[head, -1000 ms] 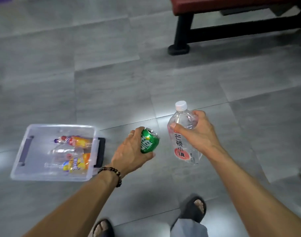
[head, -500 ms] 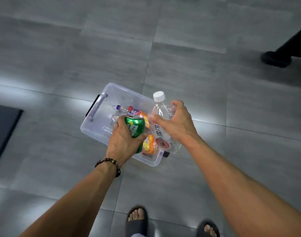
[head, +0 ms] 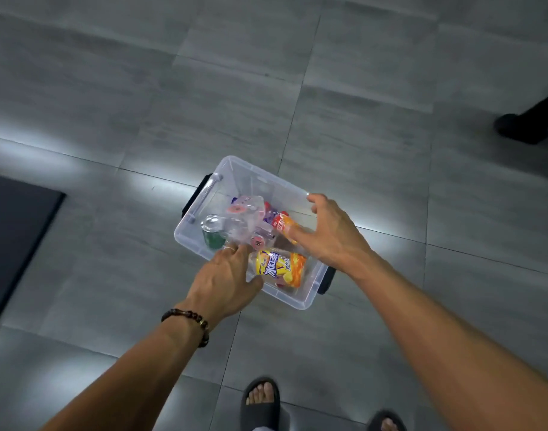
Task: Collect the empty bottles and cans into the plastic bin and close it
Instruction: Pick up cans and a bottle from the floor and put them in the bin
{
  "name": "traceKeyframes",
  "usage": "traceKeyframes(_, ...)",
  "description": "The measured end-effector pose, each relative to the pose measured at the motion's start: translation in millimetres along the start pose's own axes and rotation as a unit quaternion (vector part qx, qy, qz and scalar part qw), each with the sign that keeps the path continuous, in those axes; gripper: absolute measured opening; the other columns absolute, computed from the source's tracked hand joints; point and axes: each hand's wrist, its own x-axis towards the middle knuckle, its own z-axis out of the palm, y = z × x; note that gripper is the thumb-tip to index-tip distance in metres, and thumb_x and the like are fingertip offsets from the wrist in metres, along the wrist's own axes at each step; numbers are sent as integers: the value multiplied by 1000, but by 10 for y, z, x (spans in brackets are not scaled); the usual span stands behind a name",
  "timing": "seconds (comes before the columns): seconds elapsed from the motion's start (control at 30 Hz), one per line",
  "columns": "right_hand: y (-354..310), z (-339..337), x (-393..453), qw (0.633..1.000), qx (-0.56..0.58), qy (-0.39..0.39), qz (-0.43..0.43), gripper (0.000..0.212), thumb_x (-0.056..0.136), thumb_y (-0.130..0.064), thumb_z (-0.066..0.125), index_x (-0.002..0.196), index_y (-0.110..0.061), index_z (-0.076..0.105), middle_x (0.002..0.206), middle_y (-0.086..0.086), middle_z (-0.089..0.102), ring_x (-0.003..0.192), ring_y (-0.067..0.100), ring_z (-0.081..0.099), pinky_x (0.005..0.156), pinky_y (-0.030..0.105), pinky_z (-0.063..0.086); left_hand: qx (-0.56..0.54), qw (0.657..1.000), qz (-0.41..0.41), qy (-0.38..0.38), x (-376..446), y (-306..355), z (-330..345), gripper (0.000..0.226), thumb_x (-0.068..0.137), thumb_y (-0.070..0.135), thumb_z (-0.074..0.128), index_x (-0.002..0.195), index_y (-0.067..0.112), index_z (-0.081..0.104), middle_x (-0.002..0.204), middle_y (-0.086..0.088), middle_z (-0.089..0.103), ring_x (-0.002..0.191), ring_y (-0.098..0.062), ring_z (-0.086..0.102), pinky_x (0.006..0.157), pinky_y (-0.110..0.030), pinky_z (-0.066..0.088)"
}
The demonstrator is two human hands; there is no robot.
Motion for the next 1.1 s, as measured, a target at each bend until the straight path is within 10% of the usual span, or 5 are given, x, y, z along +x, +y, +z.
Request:
traceKeyframes(0.57,2252,-1842,-2167,974,17,177,138,66,85,-51,60,140,-21,40,138,1,47,129,21,45,104,37,39,155,922,326,-143,-383,3009,744,51,90,46,54,136,25,43,131,3,54,119,-17,53,96,-30,43)
traceKeyframes(1.1,5347,-2404,-5401,873,101,240,412,60,85,-47,61,137,-20,45,134,2,52,127,21,48,102,32,40,283,744,518,-314,-1686,6099,3325,49,90,41,52,136,26,42,128,5,52,117,-17,52,96,-29,41)
